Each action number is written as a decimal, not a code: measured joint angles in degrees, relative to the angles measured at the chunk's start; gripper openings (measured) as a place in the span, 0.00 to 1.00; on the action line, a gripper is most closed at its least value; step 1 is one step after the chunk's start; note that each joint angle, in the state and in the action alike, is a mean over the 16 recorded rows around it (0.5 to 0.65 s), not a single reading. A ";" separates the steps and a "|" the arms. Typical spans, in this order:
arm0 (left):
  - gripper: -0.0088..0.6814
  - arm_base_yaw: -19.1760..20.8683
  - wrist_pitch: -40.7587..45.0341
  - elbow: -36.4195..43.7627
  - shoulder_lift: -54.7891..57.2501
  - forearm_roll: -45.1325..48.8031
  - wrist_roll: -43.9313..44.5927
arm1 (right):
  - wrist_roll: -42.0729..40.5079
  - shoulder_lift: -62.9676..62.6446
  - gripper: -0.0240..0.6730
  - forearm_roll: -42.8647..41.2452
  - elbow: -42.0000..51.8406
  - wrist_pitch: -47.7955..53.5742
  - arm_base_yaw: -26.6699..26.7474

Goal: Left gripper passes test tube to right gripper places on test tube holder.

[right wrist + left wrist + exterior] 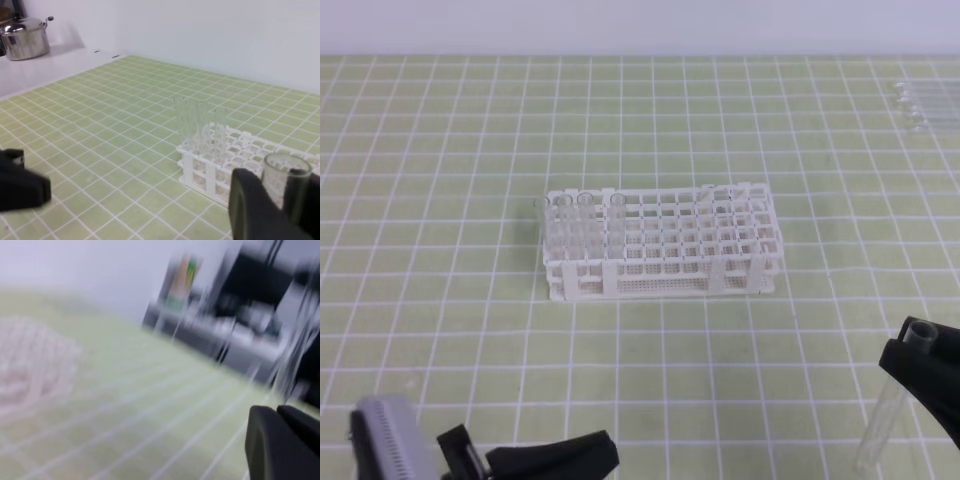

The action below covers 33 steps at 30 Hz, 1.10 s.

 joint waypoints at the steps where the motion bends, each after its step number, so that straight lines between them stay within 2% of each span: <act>1: 0.02 0.01 3.14 -0.67 -1.69 0.00 1.24 | 0.00 0.00 0.18 0.00 0.00 -0.03 0.00; 10: 0.01 0.76 31.96 -12.45 -10.82 -0.60 15.94 | 0.00 0.00 0.18 0.00 0.04 -0.45 0.00; 16: 0.01 4.29 41.66 -18.53 -14.93 -1.32 23.08 | 0.00 0.00 0.18 0.00 0.07 -0.66 0.00; 21: 0.01 8.45 45.79 -20.29 -19.93 -1.57 24.94 | 0.00 0.00 0.18 0.00 0.08 -0.76 0.00; 26: 0.01 12.21 54.15 -20.36 -27.36 -1.33 25.05 | 0.00 0.00 0.18 0.00 0.08 -0.80 0.00; 33: 0.01 14.17 67.62 -20.34 -38.56 -0.65 23.48 | 0.00 0.00 0.18 0.00 0.08 -0.99 0.00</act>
